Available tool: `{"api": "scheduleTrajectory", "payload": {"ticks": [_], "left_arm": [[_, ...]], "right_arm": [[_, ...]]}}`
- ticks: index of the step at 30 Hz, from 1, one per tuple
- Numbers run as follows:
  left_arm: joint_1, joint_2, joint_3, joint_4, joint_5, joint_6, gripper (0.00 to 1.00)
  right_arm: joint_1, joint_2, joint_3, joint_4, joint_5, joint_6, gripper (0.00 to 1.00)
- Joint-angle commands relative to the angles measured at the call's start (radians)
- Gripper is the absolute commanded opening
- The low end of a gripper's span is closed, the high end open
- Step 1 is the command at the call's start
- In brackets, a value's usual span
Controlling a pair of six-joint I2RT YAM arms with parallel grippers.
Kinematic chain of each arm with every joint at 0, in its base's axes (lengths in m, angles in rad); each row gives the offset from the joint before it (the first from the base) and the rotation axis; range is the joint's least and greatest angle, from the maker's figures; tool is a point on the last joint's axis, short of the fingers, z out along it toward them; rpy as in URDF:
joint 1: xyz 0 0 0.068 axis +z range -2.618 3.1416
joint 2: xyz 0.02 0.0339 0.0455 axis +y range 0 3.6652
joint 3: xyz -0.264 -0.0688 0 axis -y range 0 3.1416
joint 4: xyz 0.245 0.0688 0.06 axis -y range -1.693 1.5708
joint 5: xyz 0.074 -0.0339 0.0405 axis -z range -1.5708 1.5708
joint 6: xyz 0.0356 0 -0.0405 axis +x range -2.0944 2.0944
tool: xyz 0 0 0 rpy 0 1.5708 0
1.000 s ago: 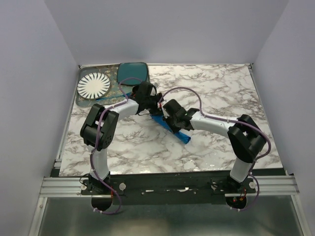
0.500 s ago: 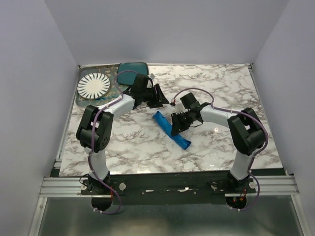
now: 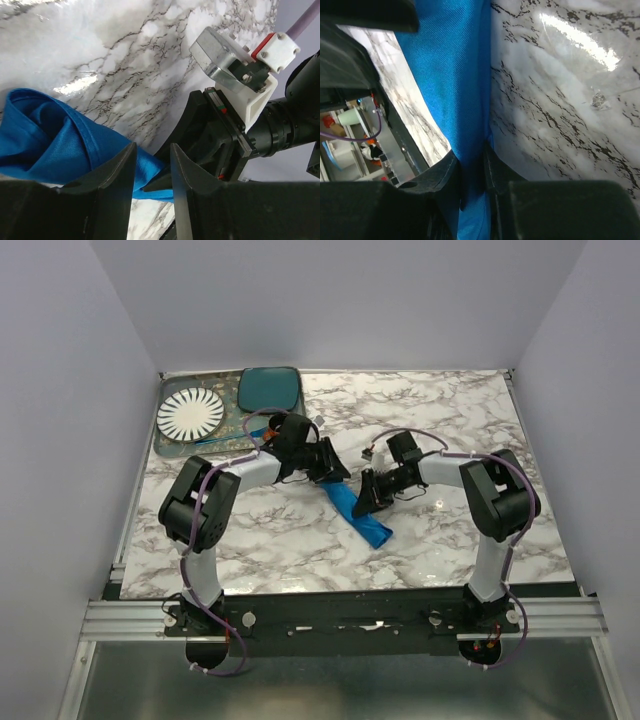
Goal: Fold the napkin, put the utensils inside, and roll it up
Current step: Roll the napkin with the utensil
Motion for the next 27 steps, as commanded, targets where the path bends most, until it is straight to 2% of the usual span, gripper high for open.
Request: {"api": "scheduleTrajectory", "payload": {"ticks": [1,3,5,9,12,16,17,23,27], "left_arm": [[-0.006,0.022,-0.027,0.047,-0.013,0.004,0.41],[-0.005,0.017,-0.041,0.042,-0.03,0.015,0.41],[-0.002,0.024,-0.048,0.028,-0.049,0.033,0.4],[0.003,0.025,-0.077,0.037,-0.053,0.032,0.4],[0.006,0.033,-0.073,0.037,-0.053,0.033,0.4],[0.008,0.05,-0.047,0.033,-0.047,0.032,0.4],[0.008,0.054,-0.041,0.033,-0.049,0.033,0.4],[0.011,0.083,-0.018,0.017,-0.046,0.038,0.4],[0.014,0.097,-0.011,0.019,-0.038,0.036,0.4]], "right_arm": [[0.005,-0.011,-0.034,-0.007,0.043,0.003,0.33],[0.005,-0.051,-0.039,-0.012,0.071,0.006,0.42],[0.007,-0.08,-0.031,-0.038,0.123,-0.002,0.46],[0.025,-0.174,-0.004,-0.097,0.234,-0.025,0.61],[0.068,-0.235,0.027,-0.147,0.353,-0.049,0.67],[0.181,-0.297,0.056,-0.18,0.609,-0.094,0.73],[0.242,-0.3,0.067,-0.194,0.72,-0.115,0.74],[0.437,-0.237,0.145,-0.254,1.095,-0.164,0.79],[0.503,-0.17,0.184,-0.279,1.218,-0.186,0.81]]}}
